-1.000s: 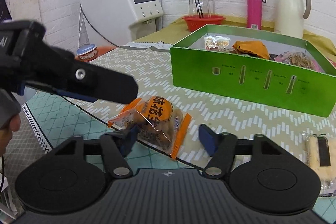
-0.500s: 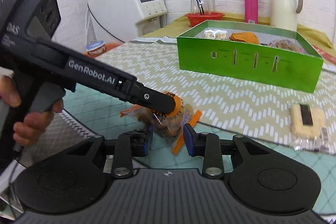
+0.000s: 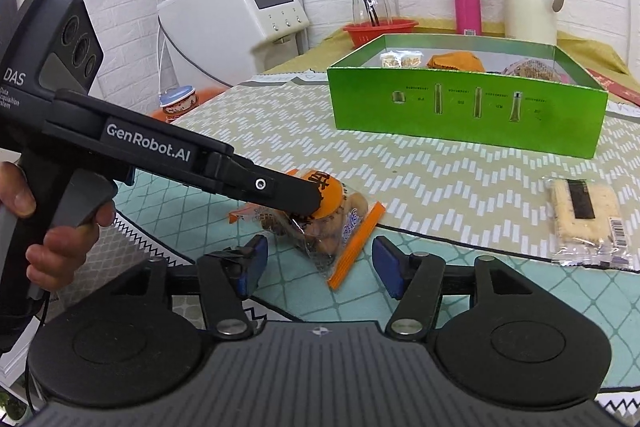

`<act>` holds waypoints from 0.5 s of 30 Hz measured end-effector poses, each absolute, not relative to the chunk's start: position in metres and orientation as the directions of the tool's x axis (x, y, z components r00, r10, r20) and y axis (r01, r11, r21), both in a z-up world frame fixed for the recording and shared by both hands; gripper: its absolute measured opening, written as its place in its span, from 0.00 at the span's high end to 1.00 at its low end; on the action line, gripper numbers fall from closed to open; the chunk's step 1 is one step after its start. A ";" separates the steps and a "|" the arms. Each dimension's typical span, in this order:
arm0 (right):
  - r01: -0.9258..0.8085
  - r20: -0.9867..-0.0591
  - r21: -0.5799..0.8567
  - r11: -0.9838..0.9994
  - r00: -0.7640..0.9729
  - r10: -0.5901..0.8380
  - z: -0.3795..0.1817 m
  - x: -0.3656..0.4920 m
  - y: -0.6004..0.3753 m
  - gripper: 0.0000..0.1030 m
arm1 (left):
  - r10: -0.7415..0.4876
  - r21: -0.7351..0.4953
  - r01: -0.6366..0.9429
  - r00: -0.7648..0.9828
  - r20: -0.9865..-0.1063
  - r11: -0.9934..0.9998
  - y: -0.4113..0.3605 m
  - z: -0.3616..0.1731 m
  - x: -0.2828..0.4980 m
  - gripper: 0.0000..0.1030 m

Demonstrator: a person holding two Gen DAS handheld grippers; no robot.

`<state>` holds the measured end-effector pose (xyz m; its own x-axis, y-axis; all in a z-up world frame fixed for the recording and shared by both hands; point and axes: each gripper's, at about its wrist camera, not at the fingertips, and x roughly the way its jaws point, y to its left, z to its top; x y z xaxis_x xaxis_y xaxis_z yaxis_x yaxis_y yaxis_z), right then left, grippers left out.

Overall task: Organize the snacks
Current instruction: 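Grasp the clear peanut-candy bag with the left gripper and lift it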

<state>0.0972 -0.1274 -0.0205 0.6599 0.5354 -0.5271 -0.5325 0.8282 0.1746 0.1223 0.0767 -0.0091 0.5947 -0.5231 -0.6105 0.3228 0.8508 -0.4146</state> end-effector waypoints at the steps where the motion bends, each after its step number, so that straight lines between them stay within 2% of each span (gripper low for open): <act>1: -0.531 -0.527 0.181 0.828 0.659 0.537 -0.021 0.098 -0.127 0.06 | -0.525 -0.418 0.322 0.593 -0.610 0.850 0.077 -0.009 0.122 0.47; 7: -0.524 -0.525 0.185 0.831 0.663 0.535 -0.021 0.101 -0.126 0.08 | -0.535 -0.430 0.324 0.590 -0.605 0.843 0.078 -0.011 0.122 0.47; 9: -0.523 -0.527 0.181 0.833 0.663 0.532 -0.022 0.103 -0.124 0.17 | -0.540 -0.435 0.326 0.587 -0.603 0.839 0.077 -0.010 0.124 0.48; 12: -0.511 -0.531 0.158 0.845 0.677 0.509 -0.024 0.104 -0.122 0.35 | -0.550 -0.445 0.329 0.582 -0.599 0.833 0.076 -0.011 0.127 0.55; 15: -0.517 -0.524 0.163 0.841 0.677 0.517 -0.024 0.105 -0.123 0.39 | -0.543 -0.437 0.329 0.592 -0.596 0.837 0.074 -0.010 0.125 0.62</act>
